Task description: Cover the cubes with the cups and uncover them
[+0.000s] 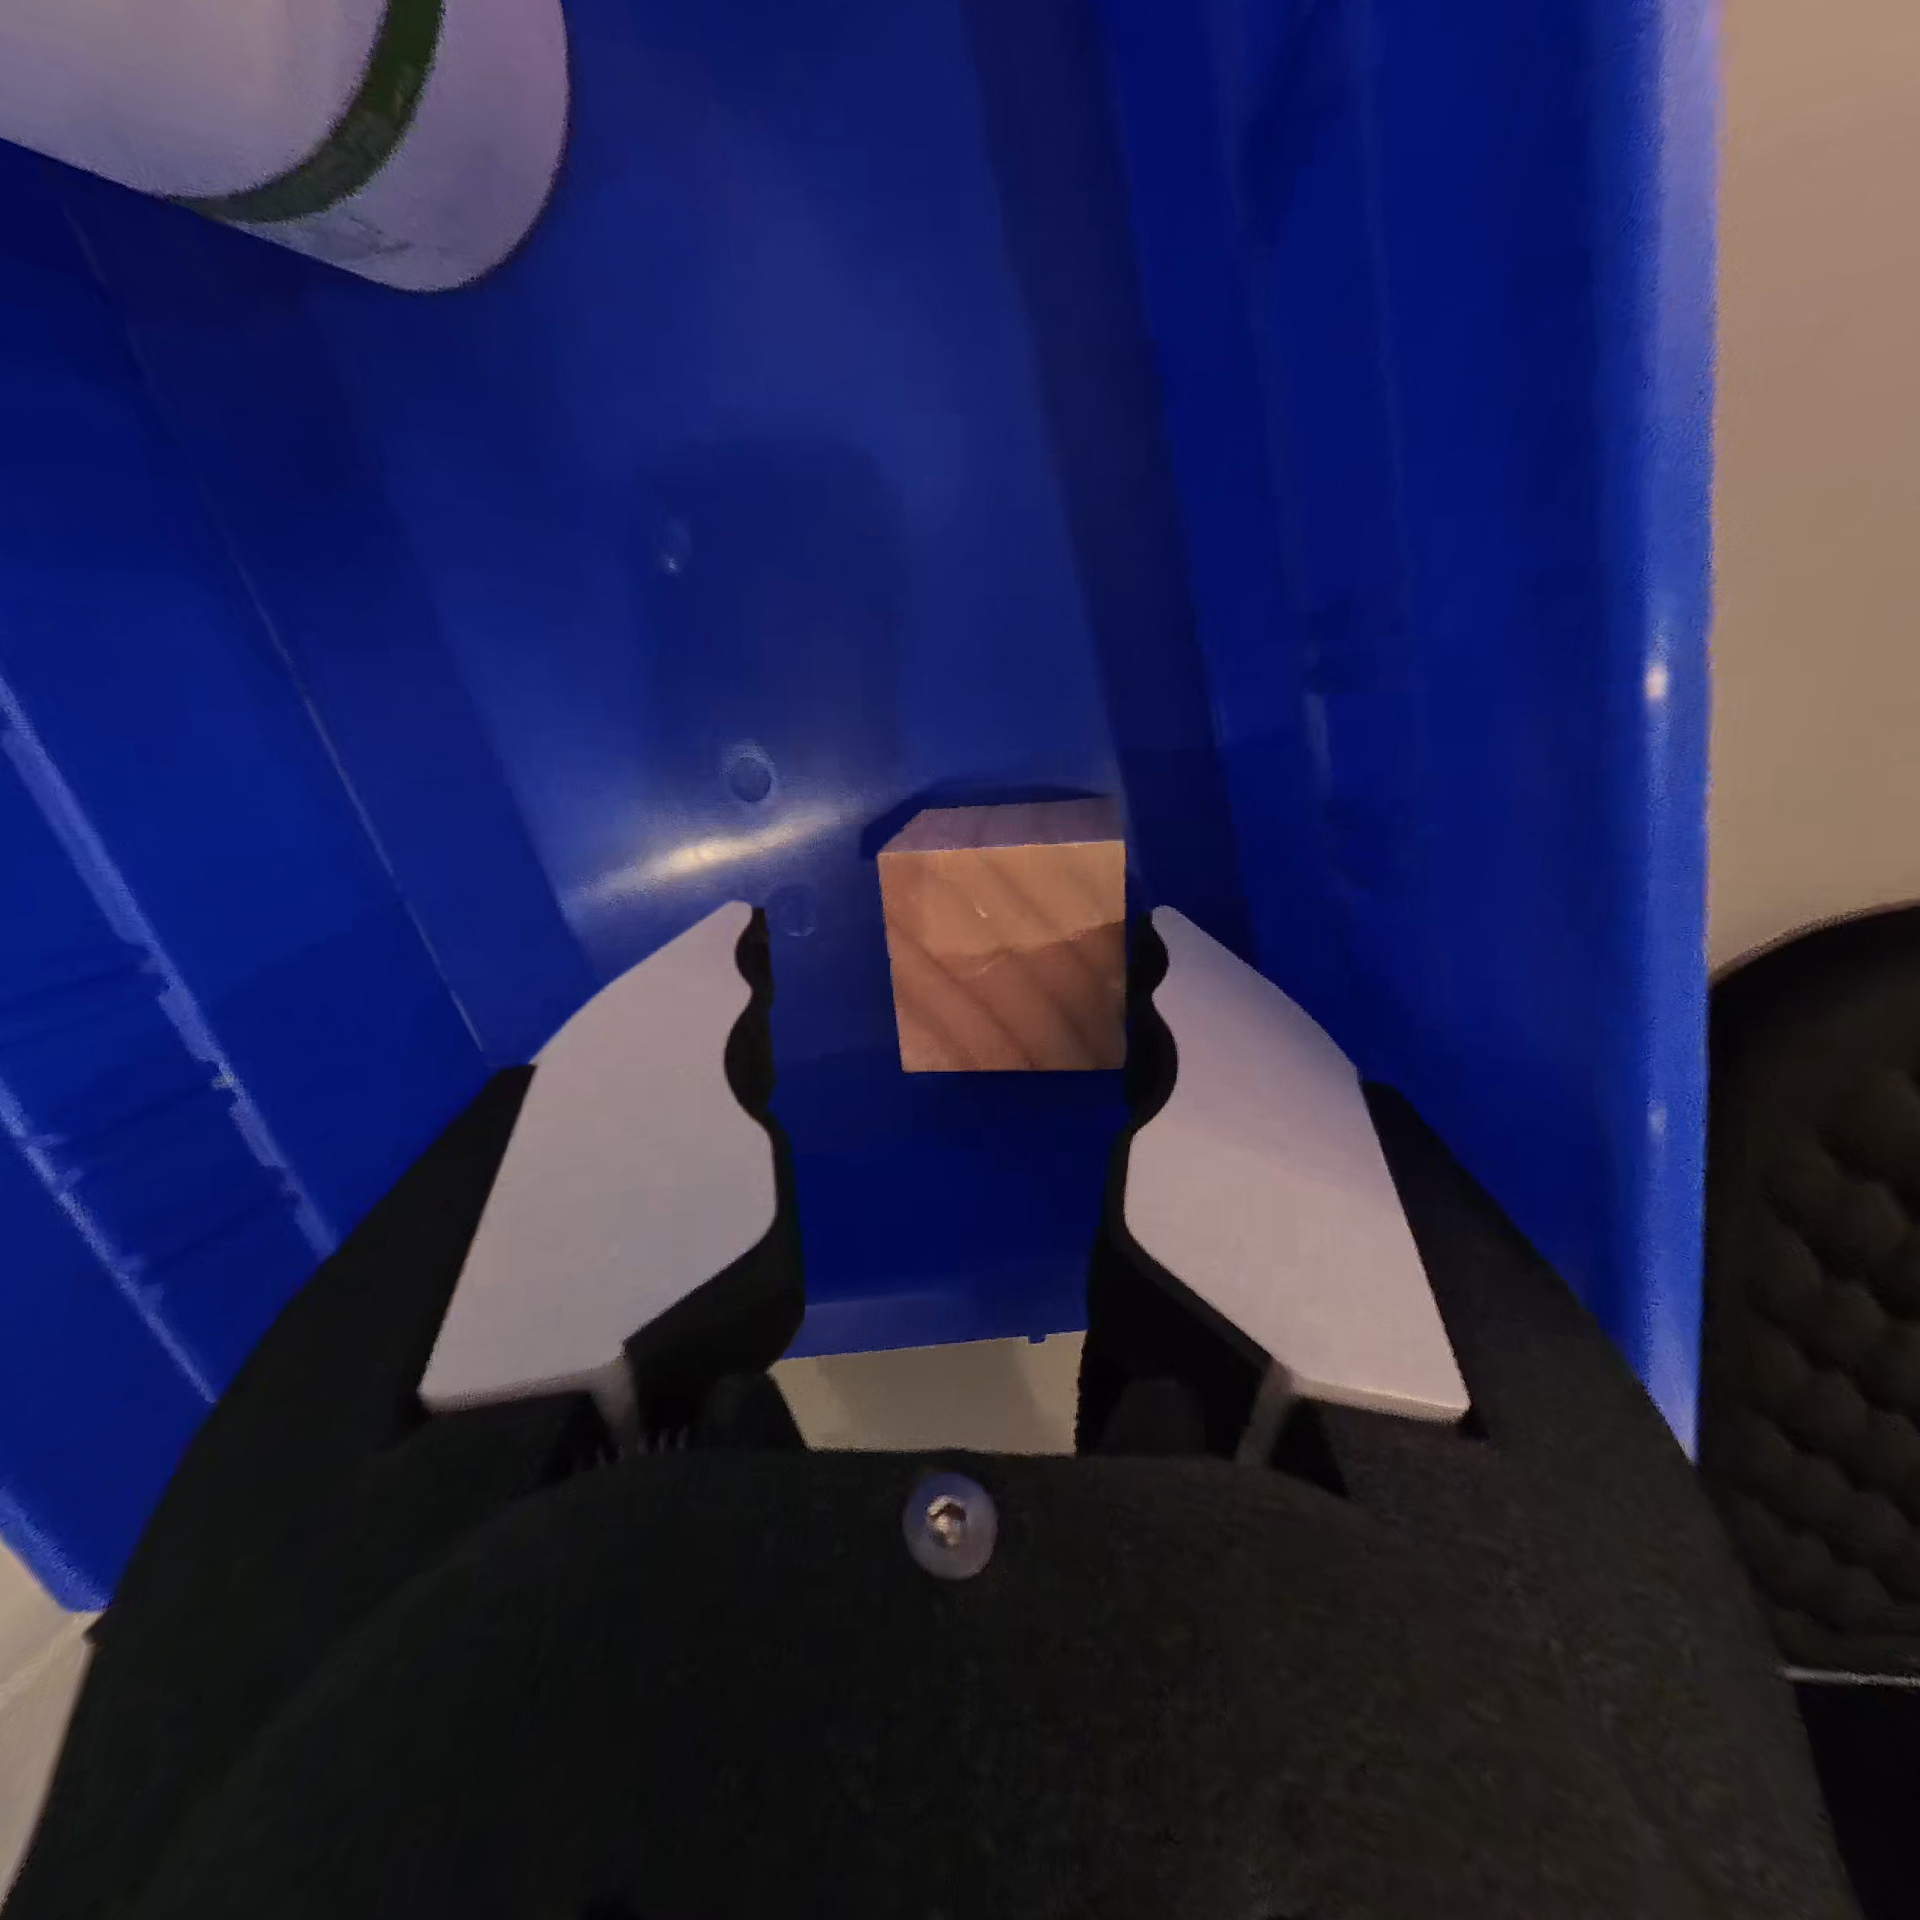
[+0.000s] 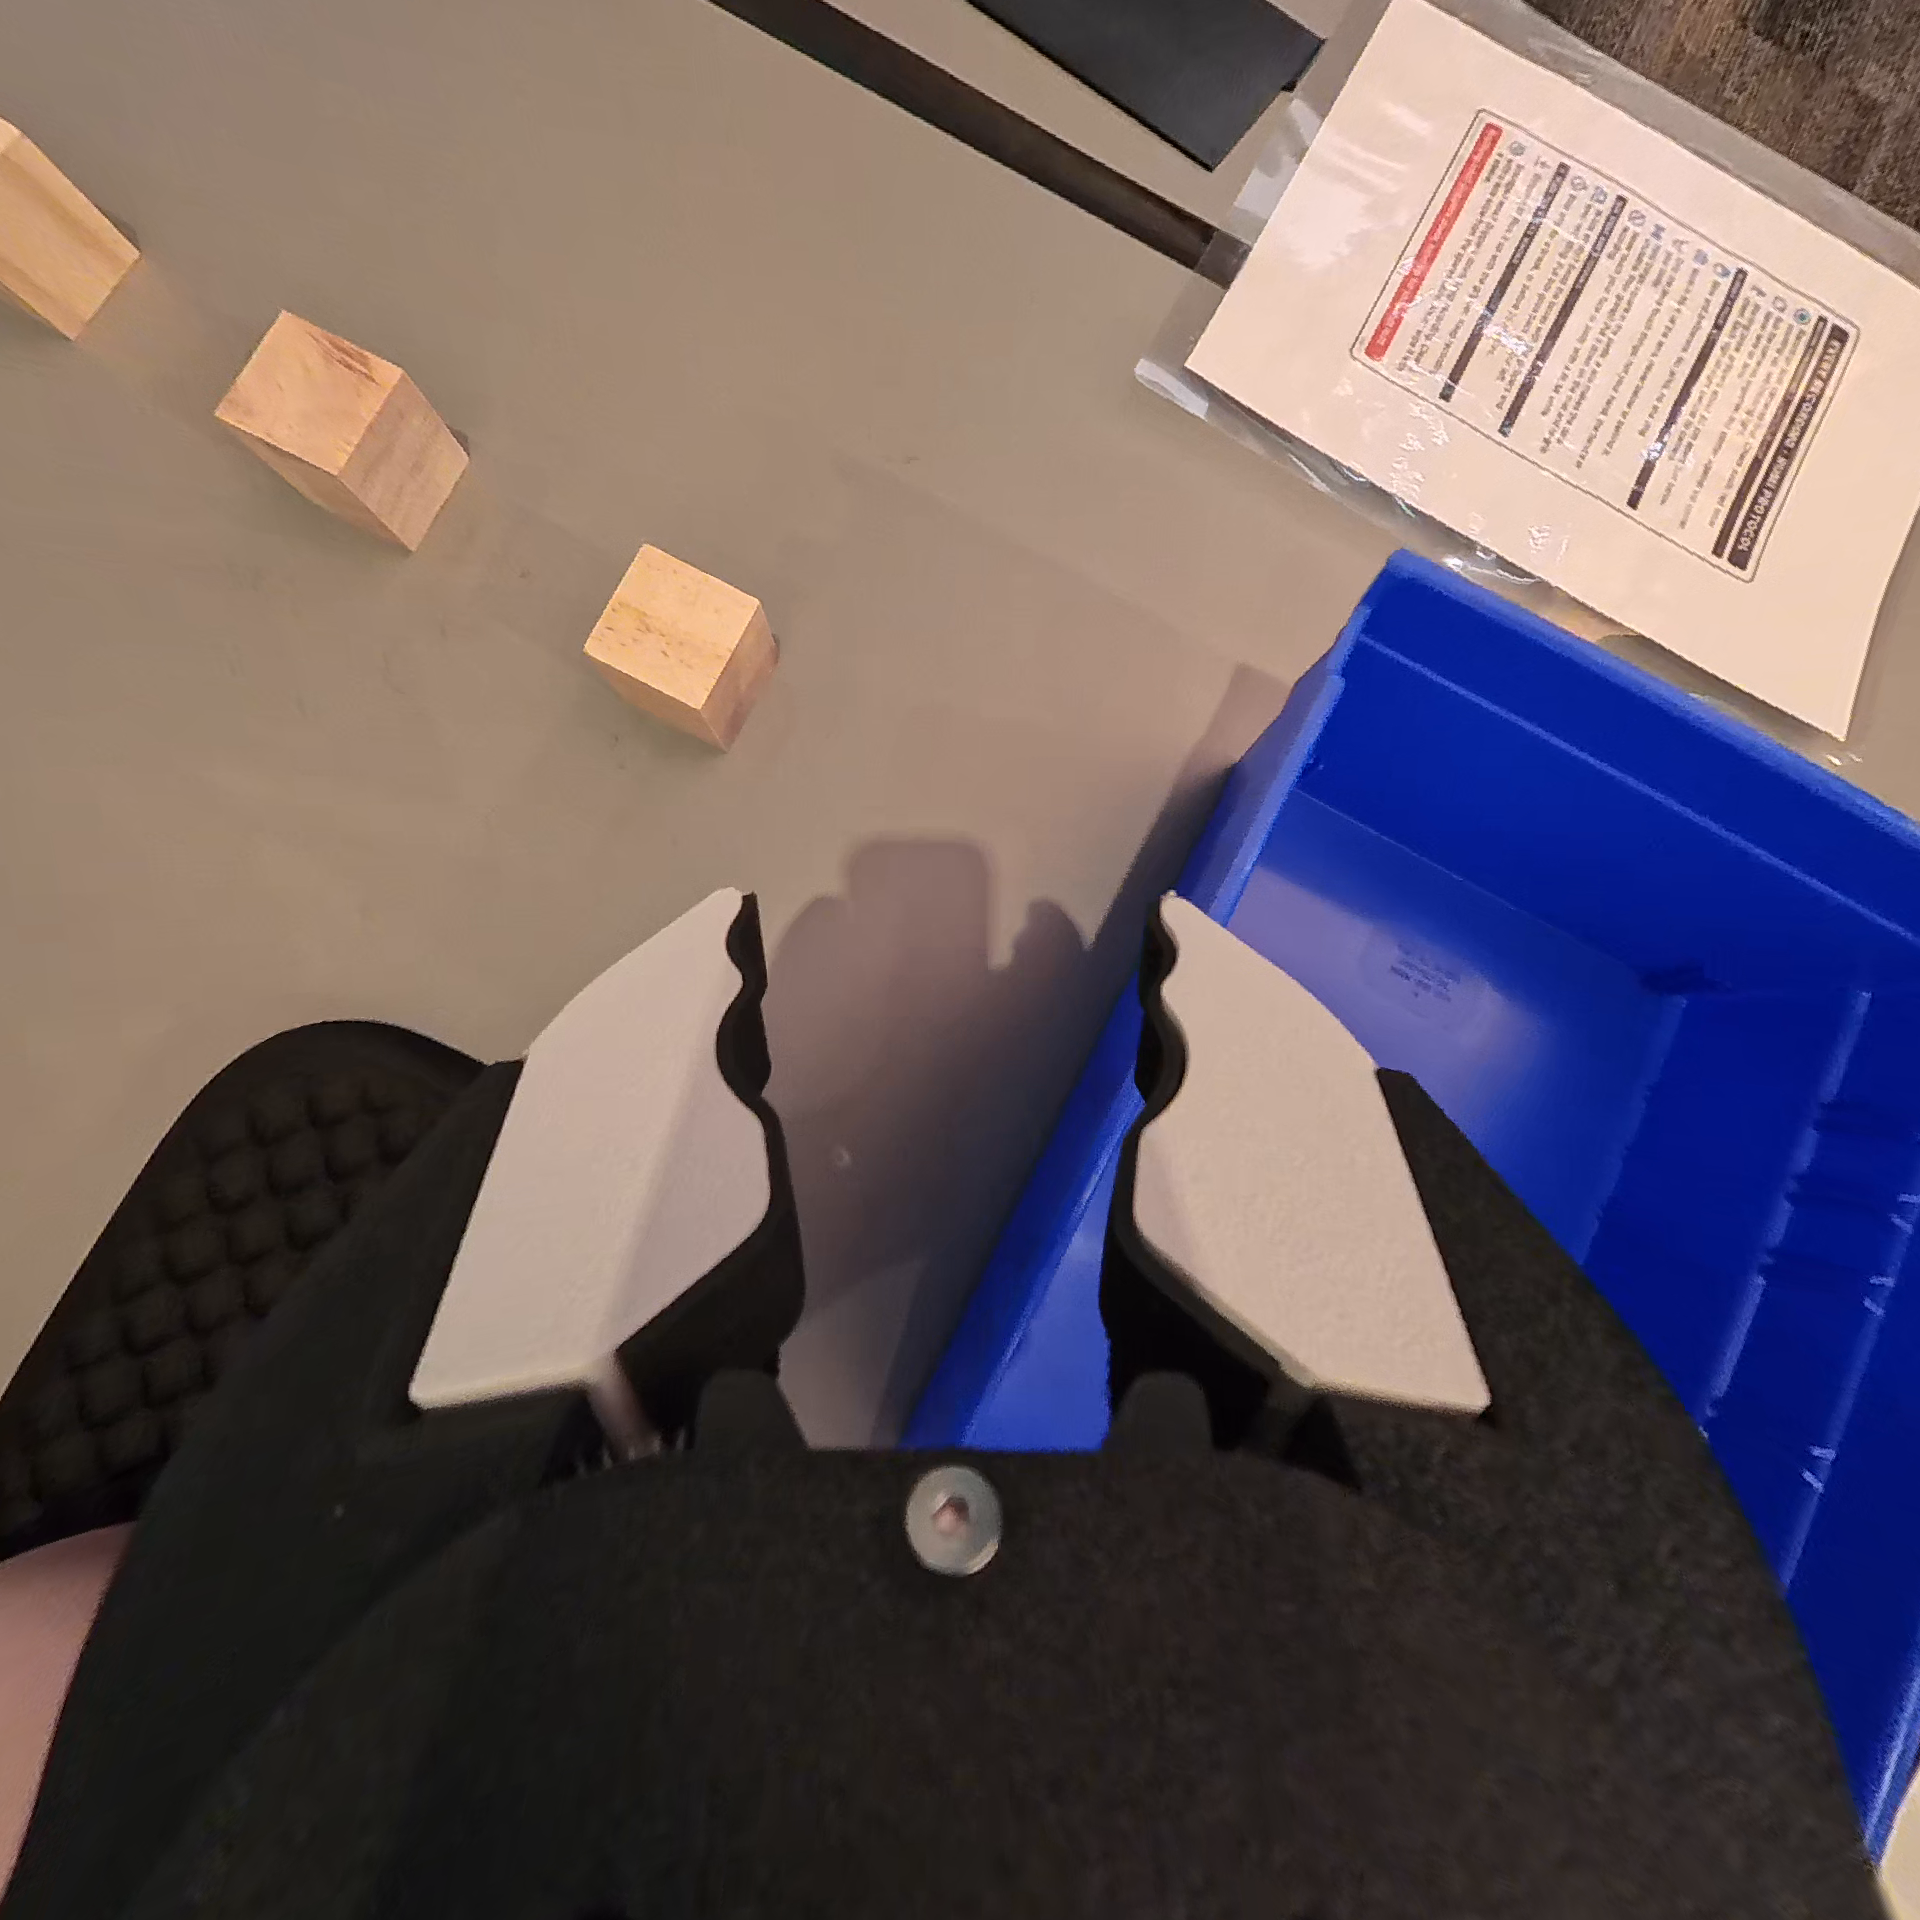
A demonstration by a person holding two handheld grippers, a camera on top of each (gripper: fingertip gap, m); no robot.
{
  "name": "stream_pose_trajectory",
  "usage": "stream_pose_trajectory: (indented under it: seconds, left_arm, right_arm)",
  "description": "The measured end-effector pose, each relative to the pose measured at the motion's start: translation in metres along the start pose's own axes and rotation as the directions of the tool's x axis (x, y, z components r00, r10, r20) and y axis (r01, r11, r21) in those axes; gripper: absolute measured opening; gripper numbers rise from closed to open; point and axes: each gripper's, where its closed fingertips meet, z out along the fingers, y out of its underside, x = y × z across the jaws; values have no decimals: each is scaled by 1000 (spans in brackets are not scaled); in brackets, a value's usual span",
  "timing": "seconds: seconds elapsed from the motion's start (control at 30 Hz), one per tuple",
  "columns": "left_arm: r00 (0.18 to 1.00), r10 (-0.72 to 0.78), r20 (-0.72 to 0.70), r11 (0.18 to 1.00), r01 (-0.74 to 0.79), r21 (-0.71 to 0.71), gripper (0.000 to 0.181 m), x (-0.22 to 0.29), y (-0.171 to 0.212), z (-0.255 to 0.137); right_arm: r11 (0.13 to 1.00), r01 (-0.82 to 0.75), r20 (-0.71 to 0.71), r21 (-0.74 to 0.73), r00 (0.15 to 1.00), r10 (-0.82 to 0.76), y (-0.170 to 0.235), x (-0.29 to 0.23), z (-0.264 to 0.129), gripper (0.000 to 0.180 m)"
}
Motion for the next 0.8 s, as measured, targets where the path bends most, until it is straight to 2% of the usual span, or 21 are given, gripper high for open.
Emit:
stream_pose_trajectory:
  seconds: [0.07, 0.13, 0.27, 0.43, 0.6, 0.63, 0.7, 0.8]
  left_arm:
    - [1000, -2, -25, 999, 1, -35, 62, 3, 2, 2]
    - [999, -7, -48, 998, 4, -62, 46, 6, 3, 3]
    - [1000, 12, -23, 998, -14, -61, 44, 3, 1, 1]
    - [999, -53, -4, 992, 53, 114, 44, -18, -14, -29]
    - [995, -82, 63, 909, 49, 415, 44, -50, -55, -123]
    - [998, -42, 46, 875, 15, 483, 44, -42, -68, -147]
    - [990, 138, -14, 807, -104, 582, 44, 0, -88, -184]
    - [882, 472, 2, 690, -370, 622, 44, 82, -104, -198]
  right_arm:
    - [1000, 6, 3, -3, 1000, -6, 0, -1, 1, 68]
    - [1000, 9, 5, -3, 1000, -9, 0, -2, 1, 68]
    - [1000, -1, 6, 5, 1000, 1, 0, 1, 0, 68]
    - [1000, -20, 6, 10, 1000, 20, 4, 4, -1, 68]
    - [999, -34, -3, -6, 999, 33, 11, 7, -2, 68]
    - [999, -38, -7, -2, 999, 38, 11, 8, -3, 68]
    - [999, -42, -14, 10, 999, 42, 9, 9, -6, 68]
    - [999, -33, -19, 15, 999, 34, 7, 9, -7, 68]
